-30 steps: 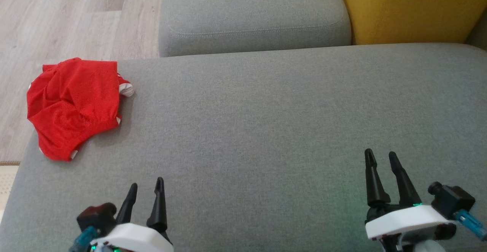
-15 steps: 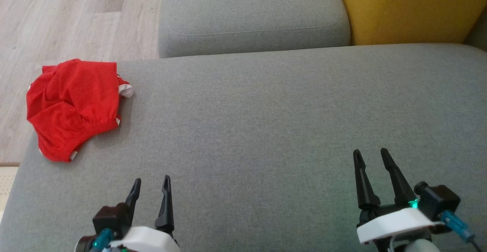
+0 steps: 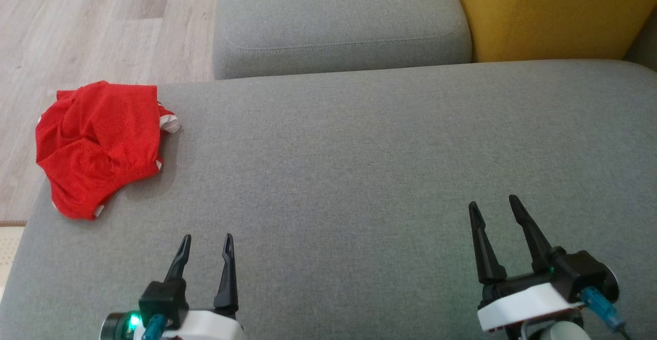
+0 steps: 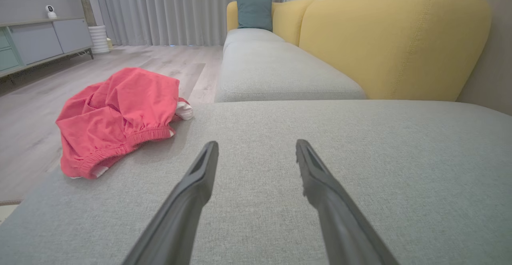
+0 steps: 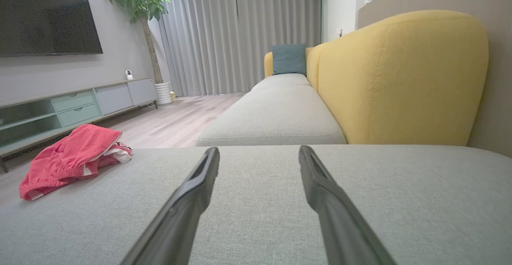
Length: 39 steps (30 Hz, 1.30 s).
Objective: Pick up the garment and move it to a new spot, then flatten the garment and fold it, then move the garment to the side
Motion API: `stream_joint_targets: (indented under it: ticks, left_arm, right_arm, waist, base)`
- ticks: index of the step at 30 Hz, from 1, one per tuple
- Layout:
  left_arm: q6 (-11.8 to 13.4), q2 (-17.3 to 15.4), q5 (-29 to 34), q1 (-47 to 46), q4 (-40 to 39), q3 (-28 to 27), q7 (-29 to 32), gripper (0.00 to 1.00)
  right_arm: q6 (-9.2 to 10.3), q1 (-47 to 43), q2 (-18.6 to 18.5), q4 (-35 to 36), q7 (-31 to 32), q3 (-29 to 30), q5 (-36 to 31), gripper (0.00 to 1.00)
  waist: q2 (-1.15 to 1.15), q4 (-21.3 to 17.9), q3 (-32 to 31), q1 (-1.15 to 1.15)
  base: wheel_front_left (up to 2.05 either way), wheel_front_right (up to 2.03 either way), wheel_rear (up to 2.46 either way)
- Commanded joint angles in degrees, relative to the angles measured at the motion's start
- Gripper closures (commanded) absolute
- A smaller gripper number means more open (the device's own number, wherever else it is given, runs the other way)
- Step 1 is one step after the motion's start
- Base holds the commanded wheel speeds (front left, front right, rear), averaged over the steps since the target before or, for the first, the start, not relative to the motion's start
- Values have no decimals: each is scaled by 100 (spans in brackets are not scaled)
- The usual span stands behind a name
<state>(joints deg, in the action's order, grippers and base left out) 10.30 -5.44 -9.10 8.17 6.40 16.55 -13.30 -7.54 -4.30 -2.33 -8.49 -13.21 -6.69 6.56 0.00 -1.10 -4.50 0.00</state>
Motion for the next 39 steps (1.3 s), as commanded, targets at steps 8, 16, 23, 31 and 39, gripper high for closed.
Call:
stream_joint_targets:
  ticks: [8,16,23,31,39]
  left_arm:
    - [99,26,376,-99,-239,-168,-170,0]
    - [53,65,354,-94,-188,-261,-170,0]
    - [26,93,376,-94,-159,-306,-170,0]
    - [16,126,391,-92,-125,-359,-170,0]
    - [7,151,392,-91,-104,-399,-170,0]
  right_arm:
    - [5,190,-54,235,-179,-96,-406,0]
    - [5,212,-54,153,-179,-37,-325,0]
    - [5,231,-54,109,-179,-12,-296,0]
    - [5,236,-54,68,-179,16,-278,0]
    - [5,240,-54,53,-179,33,-273,0]
  waist:
    - [0,13,-19,0]
    - [0,11,-12,0]
    - [0,4,-5,0]
    - [0,5,4,0]
    - [0,10,16,0]
  base:
    - [0,0,0]
    - [0,0,0]
    - [0,0,0]
    - [0,0,0]
    - [0,0,0]
